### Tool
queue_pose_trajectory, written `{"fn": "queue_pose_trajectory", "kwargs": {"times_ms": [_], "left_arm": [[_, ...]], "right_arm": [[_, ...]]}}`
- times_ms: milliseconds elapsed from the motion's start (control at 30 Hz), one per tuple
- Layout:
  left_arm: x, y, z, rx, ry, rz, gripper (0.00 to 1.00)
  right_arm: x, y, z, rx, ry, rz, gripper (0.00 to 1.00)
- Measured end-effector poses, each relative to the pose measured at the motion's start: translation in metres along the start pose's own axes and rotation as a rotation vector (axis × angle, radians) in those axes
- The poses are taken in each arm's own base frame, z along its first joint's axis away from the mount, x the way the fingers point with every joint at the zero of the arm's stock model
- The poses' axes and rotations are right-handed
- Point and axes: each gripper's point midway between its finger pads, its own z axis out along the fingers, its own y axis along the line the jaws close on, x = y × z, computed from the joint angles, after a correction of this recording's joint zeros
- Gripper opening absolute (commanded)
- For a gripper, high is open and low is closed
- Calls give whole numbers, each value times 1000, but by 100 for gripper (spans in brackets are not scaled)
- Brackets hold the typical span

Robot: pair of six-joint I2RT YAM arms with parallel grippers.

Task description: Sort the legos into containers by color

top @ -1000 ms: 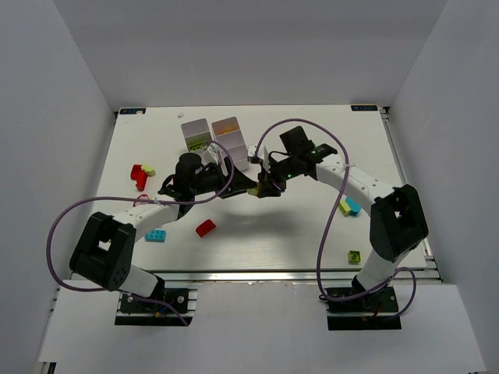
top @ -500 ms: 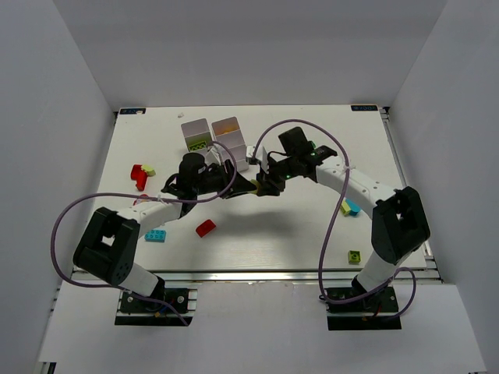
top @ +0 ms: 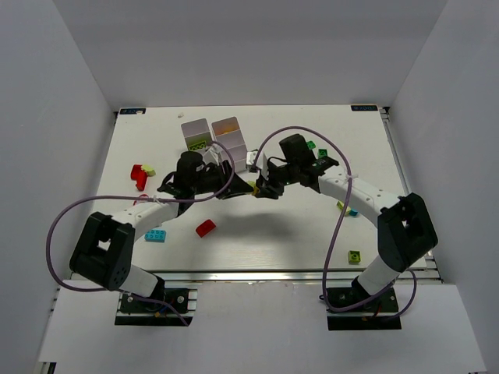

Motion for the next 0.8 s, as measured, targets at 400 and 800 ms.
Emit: {"fn": "queue_pose_trajectory", "kwargs": {"times_ms": [400, 800], "left_arm": [[-88, 52, -64, -303, -196, 51, 0], [-151, 79, -89, -616, -214, 185, 0]], "right_arm": [[19, 0, -4, 19, 36, 32, 0], [23, -6, -8, 37, 42, 41, 0]]}}
